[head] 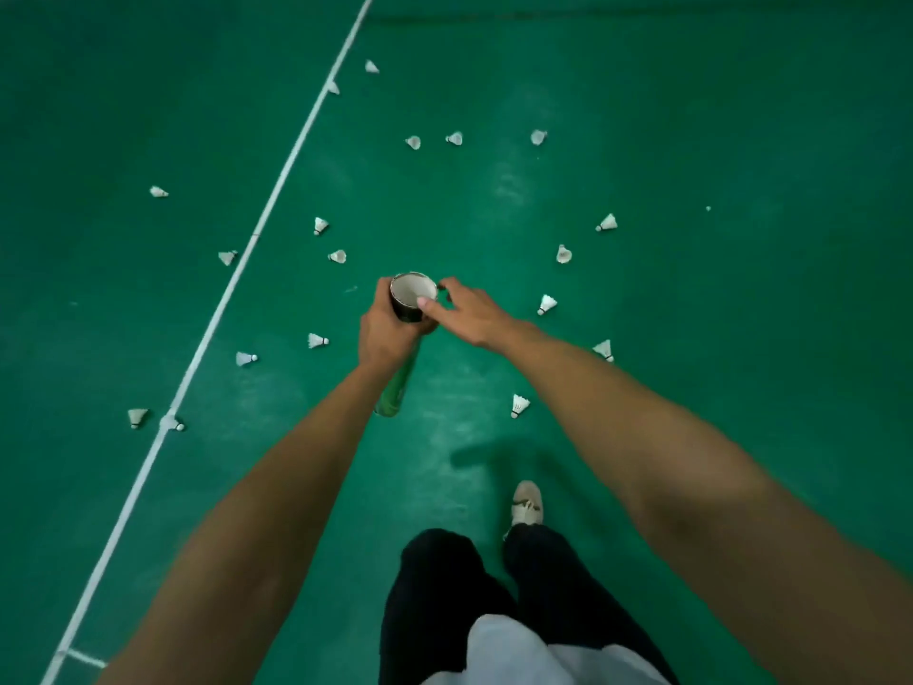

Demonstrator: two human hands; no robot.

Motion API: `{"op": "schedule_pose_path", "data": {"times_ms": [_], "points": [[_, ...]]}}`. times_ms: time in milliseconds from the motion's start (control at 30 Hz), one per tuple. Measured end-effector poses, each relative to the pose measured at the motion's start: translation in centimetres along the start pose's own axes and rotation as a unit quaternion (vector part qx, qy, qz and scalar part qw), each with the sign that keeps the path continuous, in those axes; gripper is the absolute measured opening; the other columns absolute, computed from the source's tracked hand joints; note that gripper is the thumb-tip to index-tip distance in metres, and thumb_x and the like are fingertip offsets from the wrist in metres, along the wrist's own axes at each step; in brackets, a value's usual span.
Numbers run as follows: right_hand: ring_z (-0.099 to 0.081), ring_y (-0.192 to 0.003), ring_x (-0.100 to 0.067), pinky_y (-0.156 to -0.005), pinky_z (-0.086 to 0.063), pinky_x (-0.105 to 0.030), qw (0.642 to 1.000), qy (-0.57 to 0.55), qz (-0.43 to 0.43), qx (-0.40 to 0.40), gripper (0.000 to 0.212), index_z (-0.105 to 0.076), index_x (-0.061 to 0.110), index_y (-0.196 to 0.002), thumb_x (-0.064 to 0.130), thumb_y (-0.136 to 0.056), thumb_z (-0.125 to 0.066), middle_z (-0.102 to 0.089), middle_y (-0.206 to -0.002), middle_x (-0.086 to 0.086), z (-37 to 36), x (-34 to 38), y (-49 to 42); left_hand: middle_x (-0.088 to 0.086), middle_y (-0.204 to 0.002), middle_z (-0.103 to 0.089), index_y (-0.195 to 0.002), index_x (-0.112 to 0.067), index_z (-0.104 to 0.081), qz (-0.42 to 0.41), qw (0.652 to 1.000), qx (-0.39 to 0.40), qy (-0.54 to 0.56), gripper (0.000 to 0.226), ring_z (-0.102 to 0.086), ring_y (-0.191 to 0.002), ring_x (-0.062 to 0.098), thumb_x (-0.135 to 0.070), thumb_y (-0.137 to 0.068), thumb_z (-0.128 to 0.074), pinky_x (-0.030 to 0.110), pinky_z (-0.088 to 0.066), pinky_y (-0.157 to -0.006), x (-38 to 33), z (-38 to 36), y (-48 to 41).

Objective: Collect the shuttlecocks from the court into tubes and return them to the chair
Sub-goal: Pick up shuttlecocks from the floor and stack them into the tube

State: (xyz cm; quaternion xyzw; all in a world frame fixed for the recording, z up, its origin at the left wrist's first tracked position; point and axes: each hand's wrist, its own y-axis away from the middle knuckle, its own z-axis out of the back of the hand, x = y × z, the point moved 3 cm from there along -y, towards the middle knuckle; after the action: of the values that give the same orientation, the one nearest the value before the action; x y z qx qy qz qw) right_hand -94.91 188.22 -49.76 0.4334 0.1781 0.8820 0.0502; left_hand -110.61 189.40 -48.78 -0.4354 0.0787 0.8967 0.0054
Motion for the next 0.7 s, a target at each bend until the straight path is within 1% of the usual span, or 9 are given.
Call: {"op": "schedule_pose_path", "data": {"times_ms": [100,200,267,333,400,467,533,600,700], "points": [[-0.055,-0.128,-0.033,-0.101,-0.046,-0.041,0.998,0.021,-0.058,0.002,0.076,-0.042,0.014,-0.144,0.072,-0.095,-0.042,-0.055,-0.143,-0.017,1.2,-3.7,-3.4,-0.002,-0.107,-0.073,-0.12,-0.026,-0.055,0.011,0.998,0.053,-0.036,0.062,-0.068,-0.098,0.025,-0.03,-0.069,-0.09,0.036,-0.053,-0.08,0.9,-3.9,-4.8],[-0.051,-0.133,-0.035,-0.107,-0.043,-0.043,0.993,0.022,-0.115,-0.03,0.07,-0.042,0.009,-0.144,0.063,-0.1,-0.038,-0.05,-0.148,-0.019,2.0,-7.7,-6.8,0.0,-0.109,-0.073,-0.12,-0.029,-0.051,0.003,0.99,0.117,-0.073,0.067,-0.068,-0.098,0.027,-0.031,-0.066,-0.092,0.04,-0.055,-0.083,2.2,-8.4,-9.1],[-0.053,-0.128,-0.036,-0.102,-0.043,-0.042,0.987,0.016,-0.15,-0.05,0.061,-0.046,0.005,-0.139,0.055,-0.105,-0.037,-0.053,-0.142,-0.022,1.8,-10.6,-8.6,0.001,-0.109,-0.073,-0.12,-0.029,-0.051,-0.002,0.981,0.172,-0.094,0.068,-0.067,-0.098,0.027,-0.032,-0.065,-0.092,0.041,-0.055,-0.083,3.9,-12.0,-11.4],[-0.055,-0.122,-0.037,-0.098,-0.046,-0.042,0.981,0.036,-0.179,-0.058,0.052,-0.048,0.004,-0.134,0.047,-0.105,-0.043,-0.055,-0.137,-0.023,1.3,-14.3,-11.0,0.001,-0.11,-0.073,-0.121,-0.028,-0.052,0.003,0.967,0.232,-0.105,0.071,-0.067,-0.1,0.028,-0.031,-0.064,-0.093,0.043,-0.056,-0.085,6.2,-16.1,-14.2],[-0.055,-0.123,-0.038,-0.101,-0.046,-0.045,0.975,0.054,-0.21,-0.056,0.048,-0.047,0.005,-0.135,0.041,-0.103,-0.05,-0.055,-0.137,-0.023,0.2,-18.9,-13.9,0.001,-0.112,-0.073,-0.122,-0.03,-0.051,0.012,0.953,0.273,-0.131,0.074,-0.067,-0.104,0.03,-0.032,-0.061,-0.094,0.045,-0.056,-0.087,9.2,-20.4,-16.8],[-0.054,-0.125,-0.038,-0.104,-0.045,-0.047,0.968,0.057,-0.236,-0.063,0.048,-0.046,0.005,-0.136,0.037,-0.101,-0.055,-0.054,-0.139,-0.022,-1.5,-24.0,-16.7,0.001,-0.114,-0.071,-0.121,-0.034,-0.048,0.007,0.947,0.282,-0.155,0.075,-0.067,-0.106,0.031,-0.036,-0.061,-0.093,0.046,-0.056,-0.088,12.6,-24.9,-19.1],[-0.055,-0.124,-0.038,-0.104,-0.046,-0.047,0.964,0.063,-0.248,-0.072,0.047,-0.047,0.005,-0.135,0.035,-0.1,-0.056,-0.055,-0.137,-0.022,-3.5,-29.2,-19.5,0.003,-0.116,-0.07,-0.122,-0.033,-0.047,0.0,0.942,0.285,-0.178,0.075,-0.066,-0.107,0.031,-0.037,-0.063,-0.093,0.046,-0.056,-0.088,16.0,-29.3,-21.0],[-0.055,-0.124,-0.038,-0.104,-0.045,-0.046,0.964,0.06,-0.247,-0.076,0.045,-0.048,0.004,-0.135,0.033,-0.1,-0.055,-0.056,-0.137,-0.023,-5.7,-34.1,-22.5,0.006,-0.118,-0.068,-0.125,-0.032,-0.045,-0.017,0.937,0.283,-0.202,0.074,-0.065,-0.109,0.033,-0.036,-0.067,-0.091,0.048,-0.056,-0.089,19.2,-33.9,-22.8],[-0.055,-0.124,-0.038,-0.102,-0.046,-0.043,0.966,0.061,-0.234,-0.09,0.043,-0.049,0.003,-0.135,0.029,-0.101,-0.054,-0.057,-0.136,-0.023,-9.0,-41.7,-27.0,0.009,-0.118,-0.064,-0.128,-0.031,-0.041,-0.052,0.926,0.256,-0.272,0.07,-0.064,-0.109,0.037,-0.036,-0.074,-0.084,0.055,-0.054,-0.091,23.9,-40.5,-25.6]]}}
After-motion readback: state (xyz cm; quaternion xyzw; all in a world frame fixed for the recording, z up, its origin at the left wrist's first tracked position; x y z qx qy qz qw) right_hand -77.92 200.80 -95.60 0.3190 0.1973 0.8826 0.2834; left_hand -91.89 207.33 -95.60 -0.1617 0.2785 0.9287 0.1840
